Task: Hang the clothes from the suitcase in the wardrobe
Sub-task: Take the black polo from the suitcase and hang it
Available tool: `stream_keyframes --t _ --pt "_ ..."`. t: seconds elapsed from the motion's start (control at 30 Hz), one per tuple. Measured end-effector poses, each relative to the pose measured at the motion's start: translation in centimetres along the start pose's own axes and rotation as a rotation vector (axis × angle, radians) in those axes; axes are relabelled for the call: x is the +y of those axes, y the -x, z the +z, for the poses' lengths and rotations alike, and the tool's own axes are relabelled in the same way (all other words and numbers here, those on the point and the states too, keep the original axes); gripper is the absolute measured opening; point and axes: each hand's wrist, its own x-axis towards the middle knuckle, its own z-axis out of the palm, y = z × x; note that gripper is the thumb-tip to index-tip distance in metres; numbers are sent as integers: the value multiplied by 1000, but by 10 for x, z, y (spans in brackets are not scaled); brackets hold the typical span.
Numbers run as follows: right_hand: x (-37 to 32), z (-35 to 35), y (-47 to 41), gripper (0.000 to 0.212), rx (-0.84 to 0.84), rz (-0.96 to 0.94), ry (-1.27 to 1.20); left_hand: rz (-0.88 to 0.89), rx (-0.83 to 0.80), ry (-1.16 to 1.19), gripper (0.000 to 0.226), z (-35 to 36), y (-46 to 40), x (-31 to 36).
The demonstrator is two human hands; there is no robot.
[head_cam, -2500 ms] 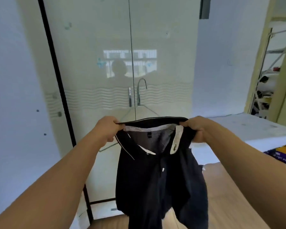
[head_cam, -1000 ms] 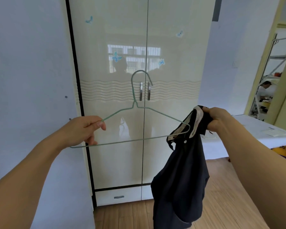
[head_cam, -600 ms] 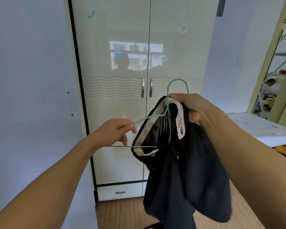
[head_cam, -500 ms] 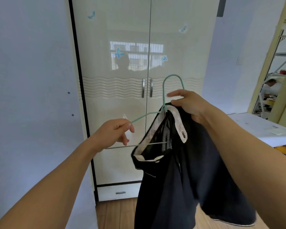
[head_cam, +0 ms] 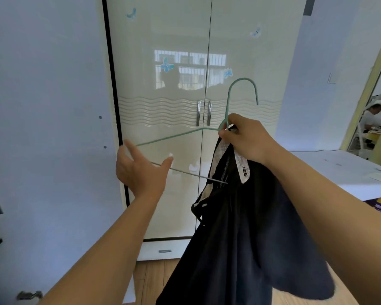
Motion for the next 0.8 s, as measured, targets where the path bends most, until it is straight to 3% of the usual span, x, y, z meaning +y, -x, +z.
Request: stream_keyframes --t 0.07,0.17,0.27,0.4,0.47,0.53,0.67,0.8 --pt "1 0 0 21 8 18 71 -359 -141 236 117 -1 11 8" --pt "1 1 0 43 50 26 133 -650 -487 623 98 10 24 14" --pt "-3 0 -2 47 86 6 123 -713 -791 656 81 16 47 18" --pt "-11 -1 -5 48 146 -82 58 -629 -1004 451 21 28 61 19" --pt "-15 -2 -5 42 161 -125 26 -666 -1046 468 9 32 62 19" --pt "-15 -6 -2 31 136 -125 27 -756 -1035 615 13 32 58 19" --pt "-2 -19 7 28 73 -43 -27 -995 -791 982 13 17 23 15" --pt "18 -15 21 42 -62 80 15 -1034 -611 1210 13 -20 -17 20"
